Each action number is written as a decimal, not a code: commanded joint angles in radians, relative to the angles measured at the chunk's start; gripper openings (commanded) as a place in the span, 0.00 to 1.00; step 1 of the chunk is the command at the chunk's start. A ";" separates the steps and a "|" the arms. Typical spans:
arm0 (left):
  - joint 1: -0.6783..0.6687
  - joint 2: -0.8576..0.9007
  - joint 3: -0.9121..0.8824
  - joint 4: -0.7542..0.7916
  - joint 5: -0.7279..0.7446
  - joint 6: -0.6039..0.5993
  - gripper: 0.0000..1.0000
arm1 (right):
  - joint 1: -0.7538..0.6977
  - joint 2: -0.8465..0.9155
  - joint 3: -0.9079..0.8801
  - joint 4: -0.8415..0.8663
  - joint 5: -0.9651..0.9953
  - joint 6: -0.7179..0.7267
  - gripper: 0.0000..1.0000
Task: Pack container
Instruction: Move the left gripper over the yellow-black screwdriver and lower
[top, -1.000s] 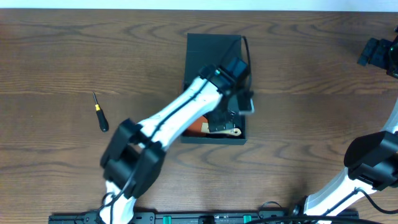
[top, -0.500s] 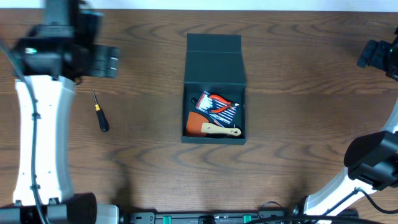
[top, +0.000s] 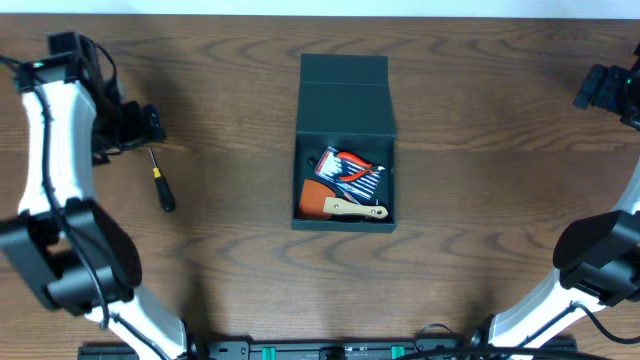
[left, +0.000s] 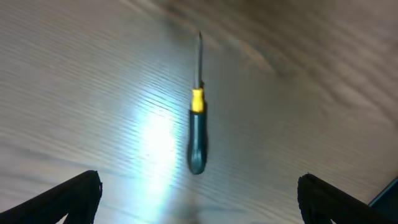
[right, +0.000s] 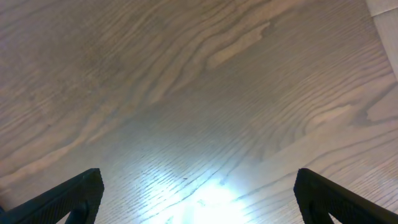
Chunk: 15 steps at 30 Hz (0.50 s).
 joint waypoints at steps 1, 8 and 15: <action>-0.014 0.048 -0.014 0.009 0.040 -0.019 0.98 | -0.005 0.000 -0.003 -0.001 -0.005 0.009 0.99; -0.016 0.101 -0.143 0.147 0.050 0.019 0.99 | -0.005 0.000 -0.003 -0.001 -0.005 0.008 0.99; -0.016 0.101 -0.303 0.270 0.090 0.065 0.98 | -0.005 0.000 -0.003 0.001 -0.005 0.008 0.99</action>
